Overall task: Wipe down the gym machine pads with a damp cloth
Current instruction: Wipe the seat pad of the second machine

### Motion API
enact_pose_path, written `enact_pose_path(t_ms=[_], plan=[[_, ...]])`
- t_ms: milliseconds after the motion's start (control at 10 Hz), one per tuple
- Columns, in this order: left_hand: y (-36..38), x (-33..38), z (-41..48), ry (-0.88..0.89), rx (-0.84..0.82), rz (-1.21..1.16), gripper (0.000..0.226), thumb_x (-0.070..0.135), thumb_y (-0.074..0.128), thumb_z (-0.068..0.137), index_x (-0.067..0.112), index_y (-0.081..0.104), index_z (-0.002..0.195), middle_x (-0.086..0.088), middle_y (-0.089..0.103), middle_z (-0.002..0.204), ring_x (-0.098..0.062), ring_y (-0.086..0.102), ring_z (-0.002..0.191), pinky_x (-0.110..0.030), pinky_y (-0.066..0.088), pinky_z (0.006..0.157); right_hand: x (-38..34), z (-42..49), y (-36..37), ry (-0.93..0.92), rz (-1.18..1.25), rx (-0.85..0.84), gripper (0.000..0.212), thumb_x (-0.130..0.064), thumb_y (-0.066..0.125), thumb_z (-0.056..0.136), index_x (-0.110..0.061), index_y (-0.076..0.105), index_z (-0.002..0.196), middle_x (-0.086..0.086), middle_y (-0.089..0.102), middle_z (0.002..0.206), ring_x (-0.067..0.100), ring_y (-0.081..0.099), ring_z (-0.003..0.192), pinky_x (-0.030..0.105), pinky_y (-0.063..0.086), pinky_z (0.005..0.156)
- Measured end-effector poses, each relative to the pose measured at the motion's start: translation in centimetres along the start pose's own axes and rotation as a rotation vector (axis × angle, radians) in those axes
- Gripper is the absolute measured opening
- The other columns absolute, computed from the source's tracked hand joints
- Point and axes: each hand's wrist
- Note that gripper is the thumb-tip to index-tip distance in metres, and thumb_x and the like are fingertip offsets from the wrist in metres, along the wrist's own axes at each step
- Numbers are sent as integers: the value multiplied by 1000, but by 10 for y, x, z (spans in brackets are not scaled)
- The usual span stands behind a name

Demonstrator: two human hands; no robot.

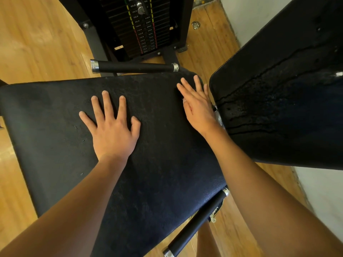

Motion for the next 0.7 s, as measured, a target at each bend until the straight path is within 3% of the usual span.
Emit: enact_pose_path(t_ms=[400, 700], plan=[[1, -1, -1, 6, 7, 4, 63, 49, 31, 103, 23, 28, 160, -16, 13, 170, -40, 5, 156, -72, 5, 119, 3, -75, -2, 37, -15, 24, 51, -10, 43, 107, -17, 39, 156, -2, 31, 165, 20, 3, 157, 47, 6, 129], [0, 0, -1, 14, 17, 1, 63, 48, 31, 103, 21, 29, 160, -17, 14, 169, -41, 6, 156, -72, 5, 119, 4, -37, -2, -17, -37, 7, 49, -9, 46, 106, -14, 43, 155, 4, 36, 163, 30, 15, 157, 51, 11, 128]])
Point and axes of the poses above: each hand's wrist, its own z-axis towards the middle knuckle, its own y-axis out of the palm, x = y × z
